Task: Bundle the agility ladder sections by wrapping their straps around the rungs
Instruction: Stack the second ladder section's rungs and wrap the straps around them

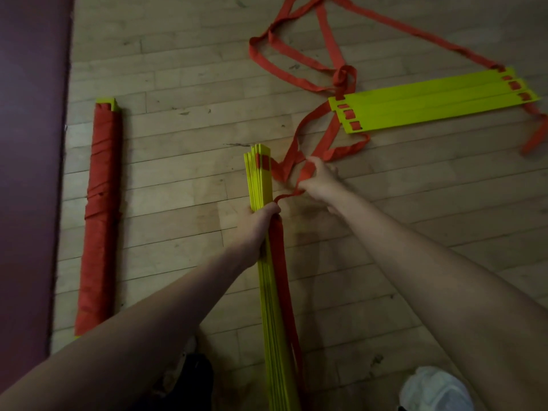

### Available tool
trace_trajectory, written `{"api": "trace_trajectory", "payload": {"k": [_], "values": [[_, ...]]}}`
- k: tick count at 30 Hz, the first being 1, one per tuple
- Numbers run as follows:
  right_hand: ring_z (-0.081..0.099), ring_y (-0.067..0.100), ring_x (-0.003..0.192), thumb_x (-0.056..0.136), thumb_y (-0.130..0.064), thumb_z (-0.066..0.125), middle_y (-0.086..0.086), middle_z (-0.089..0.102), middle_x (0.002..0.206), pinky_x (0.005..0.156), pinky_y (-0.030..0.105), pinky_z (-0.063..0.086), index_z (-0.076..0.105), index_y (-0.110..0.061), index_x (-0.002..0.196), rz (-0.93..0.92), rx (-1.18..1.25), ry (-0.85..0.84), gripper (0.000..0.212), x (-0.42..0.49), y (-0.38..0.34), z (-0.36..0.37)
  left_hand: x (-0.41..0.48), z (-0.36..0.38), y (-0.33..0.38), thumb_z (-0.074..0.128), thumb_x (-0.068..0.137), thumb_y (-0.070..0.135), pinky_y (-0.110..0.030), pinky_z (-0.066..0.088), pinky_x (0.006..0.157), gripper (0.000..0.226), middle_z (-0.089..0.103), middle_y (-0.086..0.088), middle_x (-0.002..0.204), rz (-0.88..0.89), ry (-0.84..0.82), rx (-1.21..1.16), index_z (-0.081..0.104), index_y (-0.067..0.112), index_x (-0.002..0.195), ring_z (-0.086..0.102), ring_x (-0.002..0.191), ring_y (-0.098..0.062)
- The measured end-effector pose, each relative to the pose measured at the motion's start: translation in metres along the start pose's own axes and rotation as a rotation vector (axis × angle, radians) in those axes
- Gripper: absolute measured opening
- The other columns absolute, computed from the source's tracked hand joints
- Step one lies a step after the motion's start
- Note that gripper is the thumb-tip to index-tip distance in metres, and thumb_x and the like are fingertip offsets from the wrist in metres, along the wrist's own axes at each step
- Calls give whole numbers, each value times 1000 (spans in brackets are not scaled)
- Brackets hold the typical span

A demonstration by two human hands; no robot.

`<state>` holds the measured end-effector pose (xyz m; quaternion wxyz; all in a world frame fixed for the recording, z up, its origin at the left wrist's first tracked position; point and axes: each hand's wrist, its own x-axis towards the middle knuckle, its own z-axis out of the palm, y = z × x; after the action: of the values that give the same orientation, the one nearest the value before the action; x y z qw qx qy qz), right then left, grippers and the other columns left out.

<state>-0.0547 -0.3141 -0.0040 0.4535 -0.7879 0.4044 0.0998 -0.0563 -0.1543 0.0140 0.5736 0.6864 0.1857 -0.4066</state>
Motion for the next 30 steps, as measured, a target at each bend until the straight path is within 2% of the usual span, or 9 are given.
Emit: {"api": "trace_trajectory", "payload": {"k": [6, 10, 12, 14, 18, 21, 23, 26, 30], "values": [[-3, 32, 147, 87, -14, 63, 6, -18, 159, 117, 42, 20, 1, -36, 152, -94, -338, -134, 93, 17, -13, 8, 14, 0, 22, 60, 87, 21, -21, 45, 43, 12, 54, -2, 68, -24, -8, 11, 58, 11, 93, 53, 54, -12], [-4, 34, 146, 90, -22, 63, -3, -29, 156, 114, 52, 22, -6, -49, 147, -198, -656, -129, 94, 43, -20, 12, 23, 2, 33, 61, 85, 20, -20, 44, 44, 15, 55, -3, 68, -35, -35, 6, 59, 9, 95, 53, 55, -13], [2, 34, 146, 91, -26, 62, -1, -19, 159, 113, 48, 22, 7, -45, 149, -214, -706, -127, 83, 58, -21, 12, 24, 0, 36, 62, 84, 21, -20, 44, 44, 15, 56, -2, 67, -44, -59, 2, 60, 9, 92, 53, 55, -13], [21, 34, 141, 94, -17, 53, 10, 14, 157, 110, 39, 27, 35, -24, 145, -232, -635, -93, 55, 68, -26, 11, 25, -3, 37, 62, 85, 22, -19, 44, 43, 14, 55, -1, 66, -57, -65, 4, 60, 10, 90, 53, 55, -12], [59, 25, 100, 89, -2, 58, 15, 62, 106, 80, 26, 44, 62, 3, 111, -157, -87, 82, 22, 68, -52, 21, 31, -11, 39, 61, 85, 22, -20, 44, 43, 14, 54, -1, 66, -65, 12, -14, 59, 10, 92, 52, 53, -12], [63, 8, 62, 87, 12, 55, 8, 60, 76, 67, 17, 50, 60, 10, 105, -116, 670, -183, 19, 42, -94, 28, 34, -16, 38, 61, 85, 20, -22, 44, 47, 13, 53, -2, 68, -58, 58, -41, 59, 9, 91, 51, 56, -13], [64, 7, 61, 89, 16, 50, 8, 61, 76, 69, 17, 54, 60, 4, 90, -177, 849, -374, 15, 24, -121, 30, 34, -20, 36, 62, 85, 22, -25, 45, 51, 14, 55, -2, 71, -42, 86, -52, 59, 10, 92, 52, 59, -14], [60, 14, 69, 90, 6, 54, 7, 61, 79, 69, 21, 54, 58, -9, 81, -263, 702, -420, 18, 5, -138, 31, 32, -24, 38, 62, 84, 19, -26, 45, 50, 12, 55, -3, 70, -2, 126, -80, 59, 9, 91, 52, 58, -13], [57, 12, 68, 88, -20, 63, -3, 57, 74, 50, 14, 38, 56, -17, 86, -265, 230, -31, 8, -2, -113, 7, 28, -28, 44, 61, 84, 17, -26, 43, 51, 10, 53, -3, 68, 36, 104, -94, 55, 12, 76, 49, 56, -14]]}}
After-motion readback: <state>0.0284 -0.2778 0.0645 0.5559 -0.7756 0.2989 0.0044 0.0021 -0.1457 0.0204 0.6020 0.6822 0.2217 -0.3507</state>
